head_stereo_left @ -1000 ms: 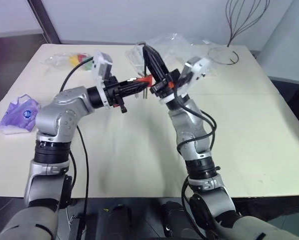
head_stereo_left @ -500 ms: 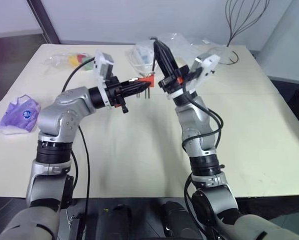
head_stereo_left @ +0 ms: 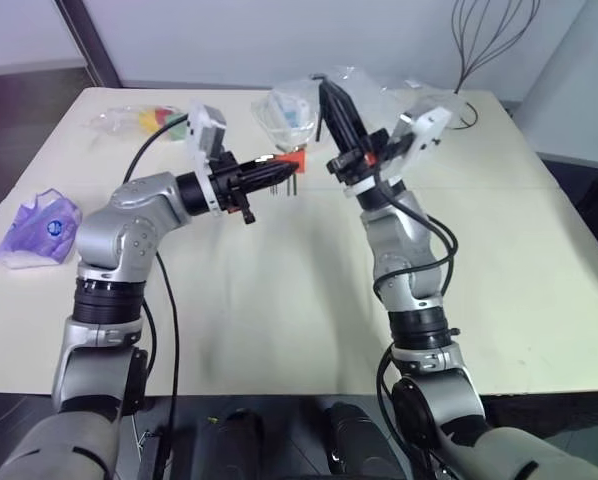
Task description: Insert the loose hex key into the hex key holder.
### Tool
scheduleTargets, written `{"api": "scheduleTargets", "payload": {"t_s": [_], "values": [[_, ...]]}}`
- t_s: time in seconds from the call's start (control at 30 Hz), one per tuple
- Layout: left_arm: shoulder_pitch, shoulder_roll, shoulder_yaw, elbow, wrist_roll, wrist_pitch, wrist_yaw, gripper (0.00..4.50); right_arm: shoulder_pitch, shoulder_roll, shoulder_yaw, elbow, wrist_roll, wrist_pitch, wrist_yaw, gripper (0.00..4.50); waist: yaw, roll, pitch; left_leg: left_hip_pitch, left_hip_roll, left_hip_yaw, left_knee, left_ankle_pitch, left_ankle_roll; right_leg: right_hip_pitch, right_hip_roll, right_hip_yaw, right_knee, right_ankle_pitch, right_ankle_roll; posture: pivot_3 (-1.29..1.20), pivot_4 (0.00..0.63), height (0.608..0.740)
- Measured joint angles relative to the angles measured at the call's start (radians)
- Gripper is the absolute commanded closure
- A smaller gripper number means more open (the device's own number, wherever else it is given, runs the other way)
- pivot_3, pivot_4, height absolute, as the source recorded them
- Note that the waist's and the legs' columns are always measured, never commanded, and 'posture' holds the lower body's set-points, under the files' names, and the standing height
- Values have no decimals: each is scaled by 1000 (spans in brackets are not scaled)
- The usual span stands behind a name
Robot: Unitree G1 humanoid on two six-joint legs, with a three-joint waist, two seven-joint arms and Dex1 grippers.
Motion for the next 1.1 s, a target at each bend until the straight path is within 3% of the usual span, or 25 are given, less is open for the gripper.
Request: {"api": "scheduleTargets", "payload": {"t_s": [1.1], "values": [[-2,-11,0,-1,5,-5,0,4500,17,20,53,-66,-2,66,-6,4426,0,0,0,0,0,0,0,0,0,0,0,0,0,0,0,0,150,740]]}}
